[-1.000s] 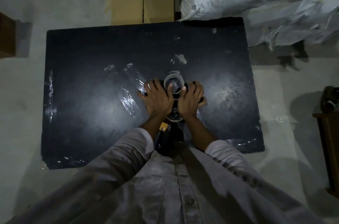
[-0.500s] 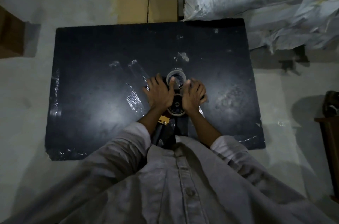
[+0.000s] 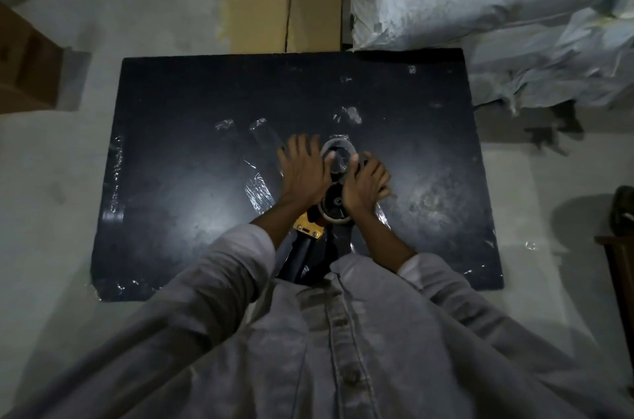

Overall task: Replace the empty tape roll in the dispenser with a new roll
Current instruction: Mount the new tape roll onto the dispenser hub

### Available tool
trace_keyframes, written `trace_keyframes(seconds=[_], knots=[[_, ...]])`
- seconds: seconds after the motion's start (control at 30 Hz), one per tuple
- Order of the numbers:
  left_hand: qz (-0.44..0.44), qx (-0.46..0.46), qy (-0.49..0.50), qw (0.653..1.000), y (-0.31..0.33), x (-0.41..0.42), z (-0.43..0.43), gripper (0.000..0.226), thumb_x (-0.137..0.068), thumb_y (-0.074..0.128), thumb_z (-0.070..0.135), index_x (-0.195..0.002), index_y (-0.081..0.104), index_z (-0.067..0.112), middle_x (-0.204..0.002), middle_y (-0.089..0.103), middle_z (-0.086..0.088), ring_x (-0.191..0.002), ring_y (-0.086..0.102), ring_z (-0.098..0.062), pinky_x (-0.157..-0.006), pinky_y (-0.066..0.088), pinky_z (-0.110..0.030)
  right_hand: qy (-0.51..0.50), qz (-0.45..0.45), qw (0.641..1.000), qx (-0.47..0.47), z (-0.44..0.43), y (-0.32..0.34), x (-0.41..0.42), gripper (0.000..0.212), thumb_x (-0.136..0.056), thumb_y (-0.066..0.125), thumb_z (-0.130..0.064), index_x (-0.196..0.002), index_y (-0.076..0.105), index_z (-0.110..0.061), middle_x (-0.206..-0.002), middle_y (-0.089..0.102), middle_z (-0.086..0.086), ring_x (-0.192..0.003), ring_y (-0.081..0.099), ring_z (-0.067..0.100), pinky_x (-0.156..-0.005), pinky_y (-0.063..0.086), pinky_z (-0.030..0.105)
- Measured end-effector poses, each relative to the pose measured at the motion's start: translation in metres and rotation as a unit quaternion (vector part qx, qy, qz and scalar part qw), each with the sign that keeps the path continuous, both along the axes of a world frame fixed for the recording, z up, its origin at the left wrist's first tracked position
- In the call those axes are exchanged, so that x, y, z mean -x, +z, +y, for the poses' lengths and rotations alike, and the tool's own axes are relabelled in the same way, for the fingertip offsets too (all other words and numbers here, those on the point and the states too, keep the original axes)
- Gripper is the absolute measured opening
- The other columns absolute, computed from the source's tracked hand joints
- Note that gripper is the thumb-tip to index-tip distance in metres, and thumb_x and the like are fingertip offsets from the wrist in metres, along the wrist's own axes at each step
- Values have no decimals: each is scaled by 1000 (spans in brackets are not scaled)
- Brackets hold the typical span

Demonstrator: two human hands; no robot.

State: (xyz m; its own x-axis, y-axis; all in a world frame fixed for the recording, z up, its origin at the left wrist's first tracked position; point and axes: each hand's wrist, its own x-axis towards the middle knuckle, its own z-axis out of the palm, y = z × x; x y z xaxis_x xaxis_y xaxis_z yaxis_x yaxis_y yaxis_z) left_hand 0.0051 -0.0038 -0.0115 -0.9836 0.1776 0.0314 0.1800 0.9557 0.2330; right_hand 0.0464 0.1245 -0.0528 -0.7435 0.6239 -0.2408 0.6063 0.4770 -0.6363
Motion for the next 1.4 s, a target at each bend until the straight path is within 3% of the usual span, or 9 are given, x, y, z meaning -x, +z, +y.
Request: trace_keyframes(seconds=[0.13,0.27,0.53,0.7,0.87,1.0,1.13,1.27,1.4], knots=[[29,-38,-11,999,-7,-38,30,46,-113,42,47,-143,51,13,-146,55,-15,-136,51,-36,-114,32,-61,-57,-1,998,-3,4,-16,-1,49,-117,41,-55,-146,60,-21,-153,58,8,-149,42,31,-118,25,56],[-17,-8,25,999,-13,-44,40,57,-115,38,51,-153,48,10,-153,52,-16,-145,47,-38,-120,30,-70,-130,3,991,-12,6,-23,-6,47,-117,46,-51,-136,66,-14,-145,62,12,-143,48,36,-116,31,57],[-41,9,42,998,-9,-40,38,55,-113,36,51,-152,48,14,-144,52,-13,-138,49,-36,-117,29,-73,-123,-1,992,-22,2,-18,-7,61,-110,34,-64,-130,66,-17,-135,64,10,-134,51,35,-106,36,59],[-16,-37,54,998,-5,-36,26,49,-114,36,50,-146,54,18,-143,55,-9,-137,51,-32,-116,31,-67,-64,-41,996,35,6,-8,7,57,-113,38,-66,-142,59,-21,-155,52,8,-150,37,31,-119,24,60],[8,-145,227,963,3,-34,-35,52,-113,29,54,-135,64,22,-140,63,-8,-135,48,-35,-110,34,-57,-77,19,987,138,36,25,3,67,-116,22,-65,-147,56,-16,-156,53,10,-152,38,32,-125,25,65],[18,-218,149,964,-7,-52,-94,24,-100,70,42,-122,73,34,-135,60,-3,-130,46,-37,-106,43,-59,25,105,985,135,33,37,-15,70,-113,23,-67,-135,70,-21,-137,64,7,-138,44,22,-126,30,56],[-4,-192,55,980,-2,-76,-117,37,-87,89,24,-112,81,50,-146,52,1,-136,42,-35,-107,37,-47,120,147,972,139,24,47,-30,54,-120,33,-52,-113,78,-22,-107,71,-14,-117,58,14,-114,47,54],[-41,-125,-9,991,5,-87,-122,38,-85,91,34,-115,81,54,-158,45,-2,-144,38,-38,-108,37,-52,191,120,959,170,22,57,-49,39,-116,52,-54,-105,77,-26,-90,77,-2,-89,76,20,-83,62,49],[-24,-63,-49,997,10,-85,-118,32,-88,89,44,-118,82,54,-160,47,-7,-143,41,-39,-109,40,-53,301,86,946,82,16,53,-75,41,-103,60,-67,-104,81,-32,-78,74,-9,-71,72,12,-69,63,44]])
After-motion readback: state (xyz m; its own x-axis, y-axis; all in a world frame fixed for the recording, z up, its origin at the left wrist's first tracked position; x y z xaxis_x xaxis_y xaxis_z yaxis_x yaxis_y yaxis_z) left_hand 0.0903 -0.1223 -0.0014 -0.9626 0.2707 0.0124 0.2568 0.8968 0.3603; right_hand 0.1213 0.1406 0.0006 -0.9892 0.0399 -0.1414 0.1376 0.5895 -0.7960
